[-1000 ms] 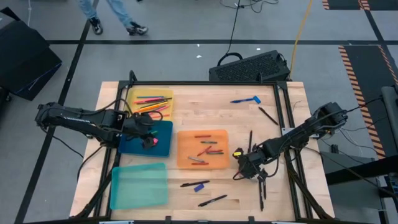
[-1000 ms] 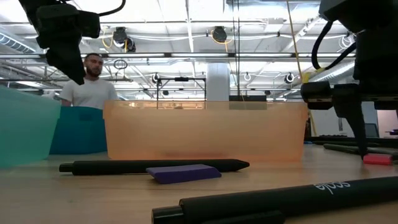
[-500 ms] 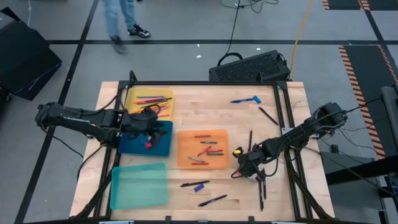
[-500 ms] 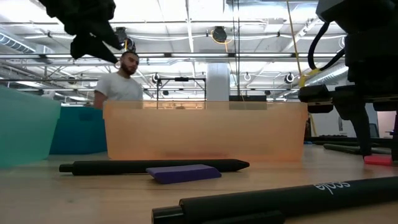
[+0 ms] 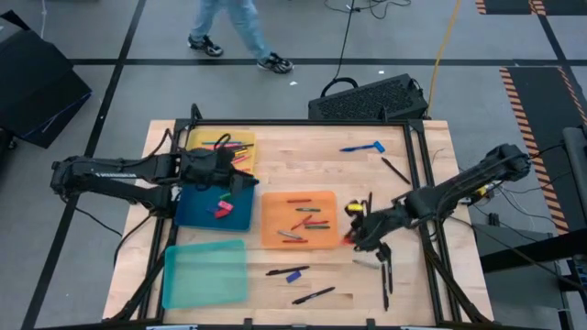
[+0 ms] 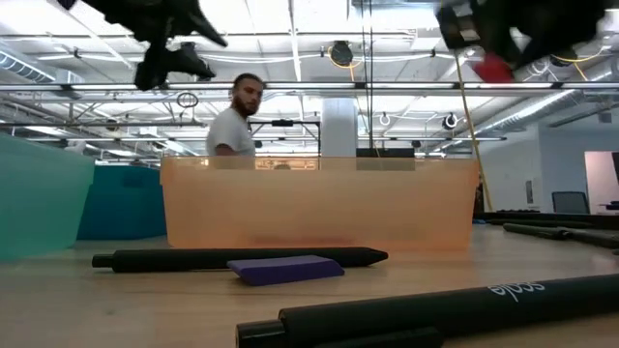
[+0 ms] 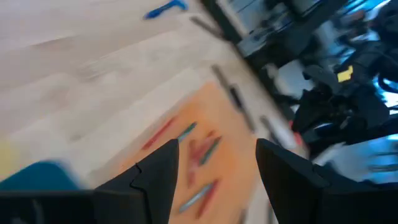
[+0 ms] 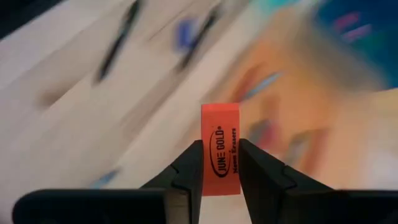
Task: Sort crayons/erasers/pens/pencils in bins
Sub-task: Put the orange eraser into the blue bin
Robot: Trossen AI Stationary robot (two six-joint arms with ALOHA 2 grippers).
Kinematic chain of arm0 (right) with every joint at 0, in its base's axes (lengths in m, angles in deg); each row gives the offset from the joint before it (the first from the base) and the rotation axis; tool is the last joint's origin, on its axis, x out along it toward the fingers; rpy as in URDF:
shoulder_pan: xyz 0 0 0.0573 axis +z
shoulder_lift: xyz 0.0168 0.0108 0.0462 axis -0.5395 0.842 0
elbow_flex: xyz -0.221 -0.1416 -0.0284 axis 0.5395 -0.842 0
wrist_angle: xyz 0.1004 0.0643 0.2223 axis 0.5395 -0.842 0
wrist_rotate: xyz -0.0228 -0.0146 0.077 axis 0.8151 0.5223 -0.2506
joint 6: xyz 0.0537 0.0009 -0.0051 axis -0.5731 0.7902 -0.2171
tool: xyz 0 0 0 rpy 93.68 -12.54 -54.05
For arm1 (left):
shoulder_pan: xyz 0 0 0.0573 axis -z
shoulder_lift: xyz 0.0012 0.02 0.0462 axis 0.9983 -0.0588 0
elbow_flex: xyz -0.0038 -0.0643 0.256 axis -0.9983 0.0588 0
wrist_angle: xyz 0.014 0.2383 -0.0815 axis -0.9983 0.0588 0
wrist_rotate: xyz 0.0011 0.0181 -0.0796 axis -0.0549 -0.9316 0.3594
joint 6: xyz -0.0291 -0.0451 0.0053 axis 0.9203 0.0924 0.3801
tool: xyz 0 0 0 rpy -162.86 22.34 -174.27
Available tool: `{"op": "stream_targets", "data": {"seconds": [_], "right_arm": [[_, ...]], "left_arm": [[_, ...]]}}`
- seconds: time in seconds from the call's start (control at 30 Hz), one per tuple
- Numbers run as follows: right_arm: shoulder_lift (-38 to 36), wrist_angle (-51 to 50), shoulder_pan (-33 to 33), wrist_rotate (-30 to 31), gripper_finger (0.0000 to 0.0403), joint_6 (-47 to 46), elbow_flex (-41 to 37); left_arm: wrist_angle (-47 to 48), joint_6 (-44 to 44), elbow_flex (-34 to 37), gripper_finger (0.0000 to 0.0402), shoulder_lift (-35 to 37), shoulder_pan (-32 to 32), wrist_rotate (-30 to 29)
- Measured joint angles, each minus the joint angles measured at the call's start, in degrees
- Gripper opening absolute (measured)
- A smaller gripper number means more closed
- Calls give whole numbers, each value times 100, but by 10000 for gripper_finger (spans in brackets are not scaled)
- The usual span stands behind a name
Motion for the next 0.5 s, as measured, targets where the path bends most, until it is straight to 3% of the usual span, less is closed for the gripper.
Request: {"op": "stream_targets", "data": {"seconds": [0.13, 0.27, 0.5], "right_arm": [[20, 67, -409, 599, 84, 104, 653], [221, 164, -931, 999, 84, 249, 1113], [285, 576, -1579, 1248, 84, 246, 1370]], "left_arm": [[-1131, 42, -7, 224, -344, -229, 589], [-2315, 119, -2, 261, -955, -367, 1074], [-4110, 286, 0, 328, -1899, -506, 1252]]}}
